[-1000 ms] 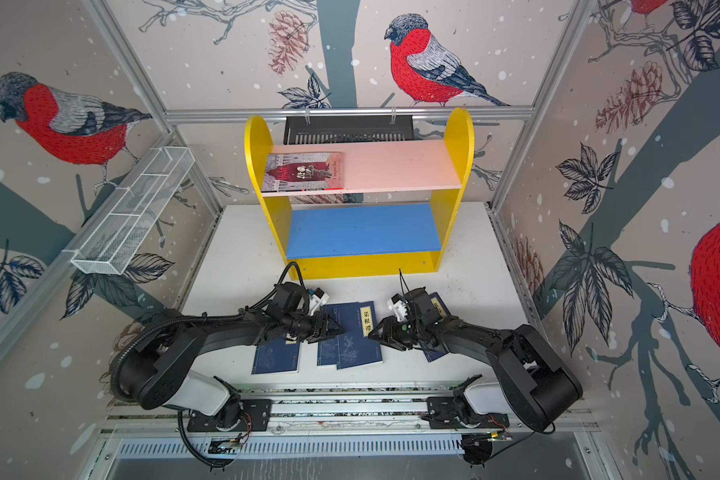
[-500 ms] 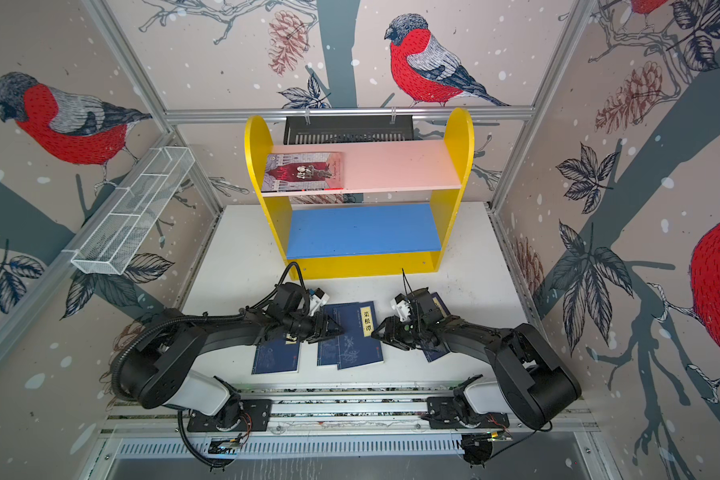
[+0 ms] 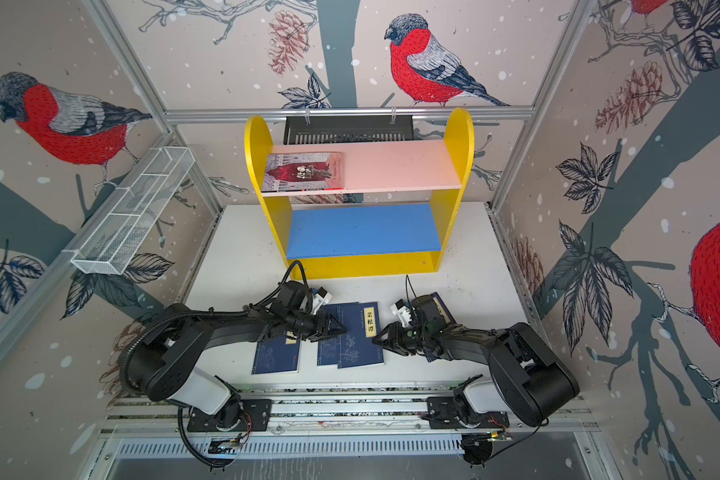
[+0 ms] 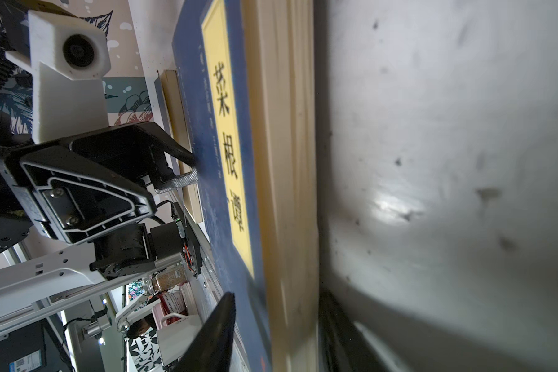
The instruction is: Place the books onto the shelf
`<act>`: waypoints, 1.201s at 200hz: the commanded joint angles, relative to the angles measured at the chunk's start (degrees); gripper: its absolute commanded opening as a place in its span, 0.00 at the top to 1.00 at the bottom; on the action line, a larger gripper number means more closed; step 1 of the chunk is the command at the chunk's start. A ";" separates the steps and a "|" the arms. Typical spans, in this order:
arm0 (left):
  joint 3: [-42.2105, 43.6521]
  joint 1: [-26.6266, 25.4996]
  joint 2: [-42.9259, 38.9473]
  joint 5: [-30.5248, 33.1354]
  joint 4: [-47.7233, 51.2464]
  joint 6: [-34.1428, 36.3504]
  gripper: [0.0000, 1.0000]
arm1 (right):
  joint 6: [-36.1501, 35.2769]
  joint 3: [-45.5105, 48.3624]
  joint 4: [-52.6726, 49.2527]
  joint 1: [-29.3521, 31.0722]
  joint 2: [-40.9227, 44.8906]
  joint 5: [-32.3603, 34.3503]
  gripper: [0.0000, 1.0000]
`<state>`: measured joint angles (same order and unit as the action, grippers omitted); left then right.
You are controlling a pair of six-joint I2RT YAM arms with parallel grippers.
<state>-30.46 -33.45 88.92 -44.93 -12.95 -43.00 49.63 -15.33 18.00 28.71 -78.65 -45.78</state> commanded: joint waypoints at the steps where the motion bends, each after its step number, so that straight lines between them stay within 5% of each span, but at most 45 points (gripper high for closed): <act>1: 0.05 -0.12 -0.33 -1.21 -2.20 0.51 0.43 | 2.59 0.74 2.60 -0.06 0.17 -0.34 0.57; 137: -0.47 -0.32 -1.70 -2.66 -1.55 1.10 0.39 | 3.96 1.53 5.07 -1.89 2.59 -2.50 0.95; 240: -0.09 5.06 -12.20 -1.84 5.53 6.84 0.26 | 0.05 -2.48 -5.56 -5.99 15.81 -7.74 0.99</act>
<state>-30.61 -29.08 78.63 -46.33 -9.15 -38.57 51.59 -16.84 13.78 23.59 -64.66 -49.63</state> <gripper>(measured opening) 0.736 0.113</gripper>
